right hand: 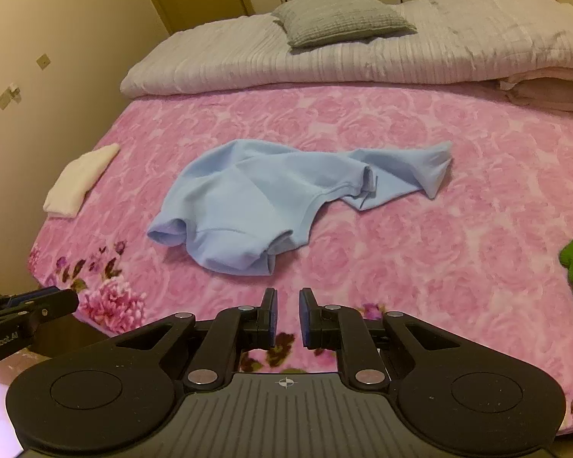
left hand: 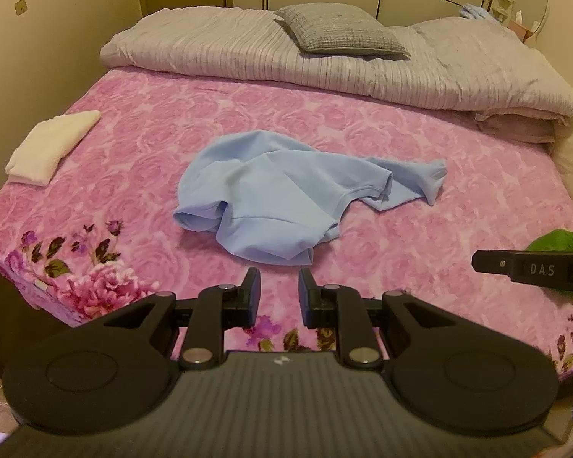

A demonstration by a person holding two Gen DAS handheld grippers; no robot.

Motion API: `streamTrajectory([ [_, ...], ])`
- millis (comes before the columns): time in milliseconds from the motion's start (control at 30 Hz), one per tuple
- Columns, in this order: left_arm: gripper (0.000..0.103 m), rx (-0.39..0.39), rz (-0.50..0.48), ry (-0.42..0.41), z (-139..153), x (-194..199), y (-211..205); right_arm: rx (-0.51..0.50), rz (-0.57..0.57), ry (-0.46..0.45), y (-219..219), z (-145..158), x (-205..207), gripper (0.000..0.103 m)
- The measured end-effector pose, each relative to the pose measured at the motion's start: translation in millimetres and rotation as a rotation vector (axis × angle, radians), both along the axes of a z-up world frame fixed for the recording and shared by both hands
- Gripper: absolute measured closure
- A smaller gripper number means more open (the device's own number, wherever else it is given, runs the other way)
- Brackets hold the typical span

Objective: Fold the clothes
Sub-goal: 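Move both open grippers toward the crumpled sweatshirt hem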

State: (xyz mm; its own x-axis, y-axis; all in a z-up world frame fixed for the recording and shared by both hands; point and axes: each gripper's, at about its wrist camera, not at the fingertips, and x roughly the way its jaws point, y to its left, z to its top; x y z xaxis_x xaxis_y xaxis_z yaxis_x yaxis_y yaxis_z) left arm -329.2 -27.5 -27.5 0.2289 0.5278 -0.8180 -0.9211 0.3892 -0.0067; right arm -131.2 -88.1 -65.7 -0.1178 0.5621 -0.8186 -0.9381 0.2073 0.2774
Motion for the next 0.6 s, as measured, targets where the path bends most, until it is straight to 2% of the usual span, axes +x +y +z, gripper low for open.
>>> streamTrajectory([
  [600,0.084,-0.042,-0.035,0.009,-17,0,6,-0.044,-0.014,-0.015,8,-11,-4,0.089],
])
